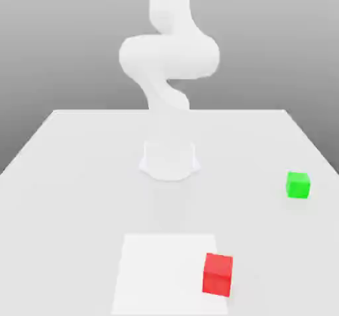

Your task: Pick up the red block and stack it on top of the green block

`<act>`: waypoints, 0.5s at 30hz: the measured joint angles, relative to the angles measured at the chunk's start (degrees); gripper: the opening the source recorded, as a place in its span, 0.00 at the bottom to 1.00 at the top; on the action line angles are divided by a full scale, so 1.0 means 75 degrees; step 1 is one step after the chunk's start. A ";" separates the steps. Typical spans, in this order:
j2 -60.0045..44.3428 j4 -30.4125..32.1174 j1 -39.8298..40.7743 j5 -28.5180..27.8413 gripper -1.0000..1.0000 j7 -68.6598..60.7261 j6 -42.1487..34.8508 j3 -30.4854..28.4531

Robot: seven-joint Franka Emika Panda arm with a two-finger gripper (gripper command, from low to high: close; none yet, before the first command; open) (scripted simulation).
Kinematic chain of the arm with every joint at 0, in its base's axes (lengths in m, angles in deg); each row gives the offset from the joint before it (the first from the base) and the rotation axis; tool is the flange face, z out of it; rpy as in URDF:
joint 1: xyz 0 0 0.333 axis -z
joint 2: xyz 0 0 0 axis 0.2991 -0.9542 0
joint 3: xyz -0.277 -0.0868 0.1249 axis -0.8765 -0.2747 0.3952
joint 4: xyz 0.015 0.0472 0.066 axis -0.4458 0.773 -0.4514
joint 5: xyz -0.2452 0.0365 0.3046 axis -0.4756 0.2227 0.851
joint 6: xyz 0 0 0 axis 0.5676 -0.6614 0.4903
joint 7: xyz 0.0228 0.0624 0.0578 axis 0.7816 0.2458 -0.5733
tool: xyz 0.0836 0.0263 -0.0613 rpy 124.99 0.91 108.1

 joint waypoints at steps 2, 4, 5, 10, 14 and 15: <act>-0.0592 0.0173 0.0144 -0.0128 0.50 0.0344 0.0256 0.0255; -0.1160 0.0336 0.0239 -0.0276 0.50 0.0690 0.0497 0.0459; -0.1440 0.0418 0.0297 -0.0341 0.50 0.0854 0.0620 0.0567; -0.2843 0.0821 0.0448 -0.0691 0.50 0.1696 0.1212 0.0963; -0.3957 0.1145 0.0500 -0.0898 0.50 0.2319 0.1694 0.1199; -0.4232 0.1226 0.0491 -0.0931 0.50 0.2462 0.1816 0.1236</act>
